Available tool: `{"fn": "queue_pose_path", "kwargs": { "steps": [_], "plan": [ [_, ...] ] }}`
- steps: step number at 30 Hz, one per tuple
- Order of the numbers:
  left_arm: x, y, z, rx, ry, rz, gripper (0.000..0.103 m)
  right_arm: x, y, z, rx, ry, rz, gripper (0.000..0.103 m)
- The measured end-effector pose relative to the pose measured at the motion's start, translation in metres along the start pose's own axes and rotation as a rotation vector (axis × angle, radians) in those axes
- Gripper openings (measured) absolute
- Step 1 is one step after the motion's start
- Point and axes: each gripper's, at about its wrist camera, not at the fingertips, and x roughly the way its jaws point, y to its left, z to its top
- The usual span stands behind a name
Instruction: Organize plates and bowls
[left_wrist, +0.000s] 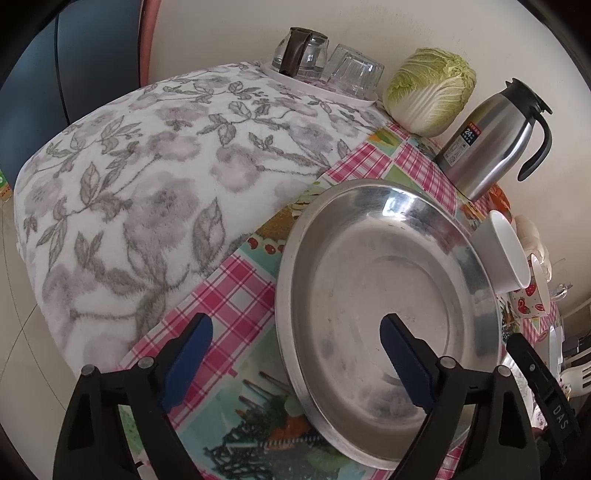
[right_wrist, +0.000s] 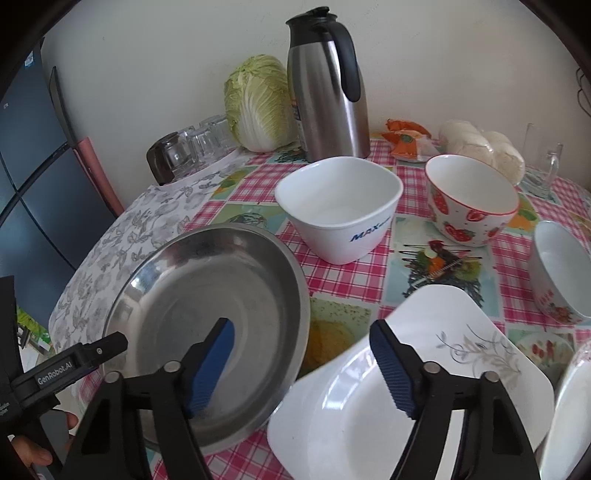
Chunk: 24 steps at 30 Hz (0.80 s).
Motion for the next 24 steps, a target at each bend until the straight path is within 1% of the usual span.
{"fn": "queue_pose_path", "kwargs": {
  "steps": [1, 3, 6, 8, 10, 11, 13, 14, 16, 17, 18, 20, 22, 24],
  "plan": [
    [0.003, 0.000, 0.001, 0.002, 0.006, 0.001, 0.087, 0.004, 0.000, 0.001, 0.000, 0.009, 0.007, 0.070],
    [0.008, 0.001, 0.002, 0.009, 0.011, 0.004, 0.085, 0.010, 0.001, 0.003, 0.001, 0.020, 0.015, 0.061],
    [0.009, 0.000, 0.004, 0.022, 0.002, 0.004, 0.083, 0.018, -0.001, 0.004, 0.013, 0.037, 0.035, 0.055],
    [0.011, -0.002, 0.006, 0.030, 0.002, 0.002, 0.079, 0.021, -0.002, 0.003, 0.020, 0.051, 0.040, 0.051],
    [0.012, -0.004, 0.006, 0.042, 0.001, 0.005, 0.072, 0.024, -0.002, 0.002, 0.021, 0.059, 0.054, 0.048],
    [0.012, -0.005, 0.006, 0.046, -0.001, 0.013, 0.070, 0.025, -0.002, 0.002, 0.024, 0.066, 0.063, 0.045],
    [0.013, -0.005, 0.006, 0.048, -0.011, 0.030, 0.060, 0.027, -0.002, 0.002, 0.025, 0.073, 0.065, 0.043],
    [0.013, -0.005, 0.007, 0.049, -0.016, 0.039, 0.057, 0.028, -0.001, 0.001, 0.026, 0.074, 0.063, 0.043],
    [0.014, -0.003, 0.007, 0.049, -0.024, 0.057, 0.045, 0.030, -0.002, -0.001, 0.031, 0.082, 0.069, 0.040],
    [0.014, -0.001, 0.007, 0.047, -0.028, 0.067, 0.042, 0.032, -0.002, -0.002, 0.035, 0.087, 0.071, 0.038],
    [0.014, 0.000, 0.008, 0.045, -0.031, 0.076, 0.036, 0.033, -0.003, -0.002, 0.038, 0.087, 0.072, 0.034],
    [0.014, 0.003, 0.009, 0.039, -0.035, 0.073, 0.033, 0.034, -0.003, -0.002, 0.042, 0.089, 0.074, 0.030],
    [0.013, 0.005, 0.008, 0.031, -0.041, 0.069, 0.022, 0.035, -0.003, -0.002, 0.042, 0.097, 0.079, 0.024],
    [0.012, 0.006, 0.008, 0.034, -0.041, 0.078, 0.019, 0.036, -0.001, -0.004, 0.039, 0.107, 0.086, 0.015]
  ]
}}
